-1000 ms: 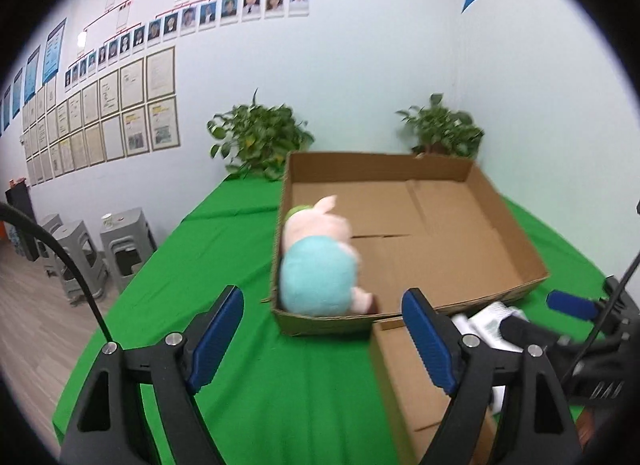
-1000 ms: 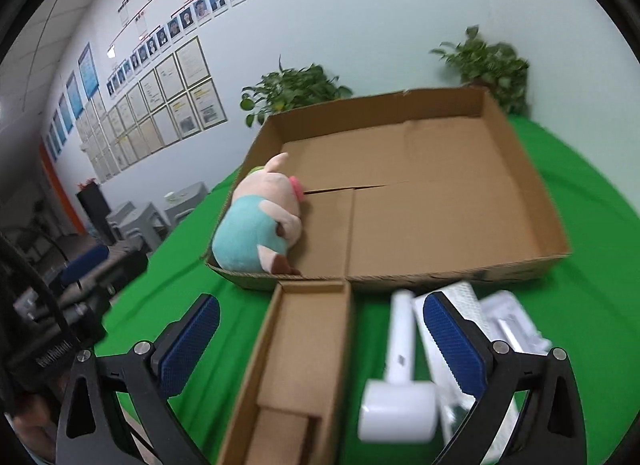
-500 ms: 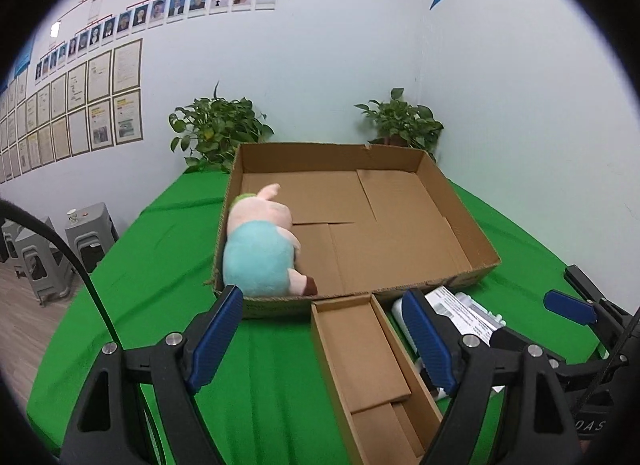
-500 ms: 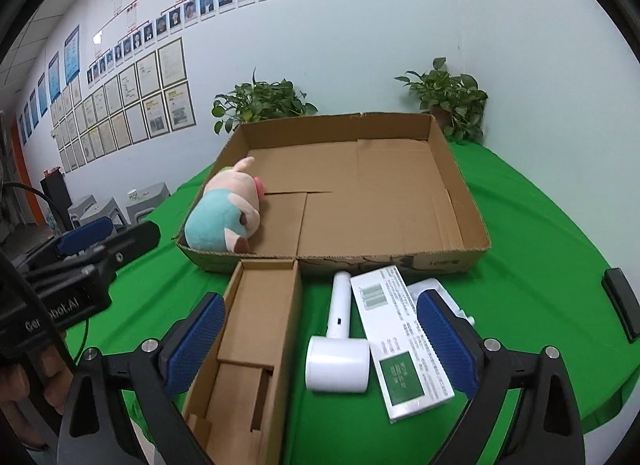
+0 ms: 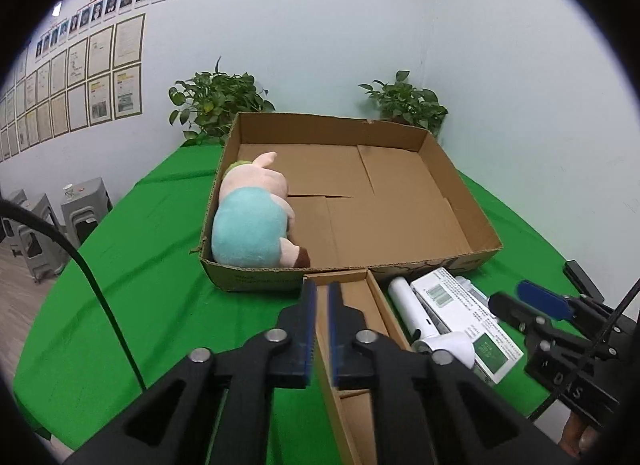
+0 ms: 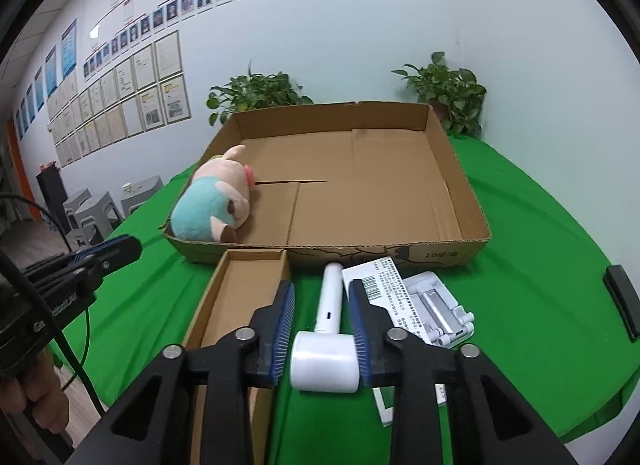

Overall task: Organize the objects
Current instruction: 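Move both tools toward the long narrow cardboard box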

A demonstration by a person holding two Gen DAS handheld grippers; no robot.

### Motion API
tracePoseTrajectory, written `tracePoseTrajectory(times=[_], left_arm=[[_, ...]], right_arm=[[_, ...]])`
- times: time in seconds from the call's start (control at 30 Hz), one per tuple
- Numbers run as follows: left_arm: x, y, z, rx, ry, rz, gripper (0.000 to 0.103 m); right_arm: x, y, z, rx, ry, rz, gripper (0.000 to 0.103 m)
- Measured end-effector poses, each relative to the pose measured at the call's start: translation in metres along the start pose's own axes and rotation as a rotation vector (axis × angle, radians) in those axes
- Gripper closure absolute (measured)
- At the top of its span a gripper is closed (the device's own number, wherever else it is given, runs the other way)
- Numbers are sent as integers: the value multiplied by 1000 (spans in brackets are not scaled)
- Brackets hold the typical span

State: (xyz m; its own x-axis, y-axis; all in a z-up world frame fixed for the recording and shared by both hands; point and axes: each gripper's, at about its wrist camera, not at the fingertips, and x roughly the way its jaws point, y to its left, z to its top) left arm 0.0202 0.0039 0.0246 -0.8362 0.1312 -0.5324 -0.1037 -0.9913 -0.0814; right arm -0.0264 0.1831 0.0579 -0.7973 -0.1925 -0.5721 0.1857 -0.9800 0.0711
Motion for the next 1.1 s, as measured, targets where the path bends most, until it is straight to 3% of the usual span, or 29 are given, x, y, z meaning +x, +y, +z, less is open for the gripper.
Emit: tracePoseTrajectory(times=[0.03, 0.07, 0.1, 0.2, 0.43, 1.1], left_arm=[[2, -2, -1, 7, -2, 14, 49], [3, -2, -1, 7, -6, 18, 10], [2, 1, -3, -14, -22, 8, 6], [7, 6, -5, -67, 0, -52, 6], [14, 6, -6, -57, 7, -12, 6], [22, 3, -4, -53, -2, 5, 6]], right_arm=[[0, -3, -1, 7, 4, -9, 28], [1, -6, -2, 20, 4, -16, 9], [0, -9, -4, 37, -1, -24, 5], [7, -15, -8, 41, 15, -34, 1], [30, -24, -16, 67, 63, -7, 1], [50, 6, -6, 12, 25, 7, 1]])
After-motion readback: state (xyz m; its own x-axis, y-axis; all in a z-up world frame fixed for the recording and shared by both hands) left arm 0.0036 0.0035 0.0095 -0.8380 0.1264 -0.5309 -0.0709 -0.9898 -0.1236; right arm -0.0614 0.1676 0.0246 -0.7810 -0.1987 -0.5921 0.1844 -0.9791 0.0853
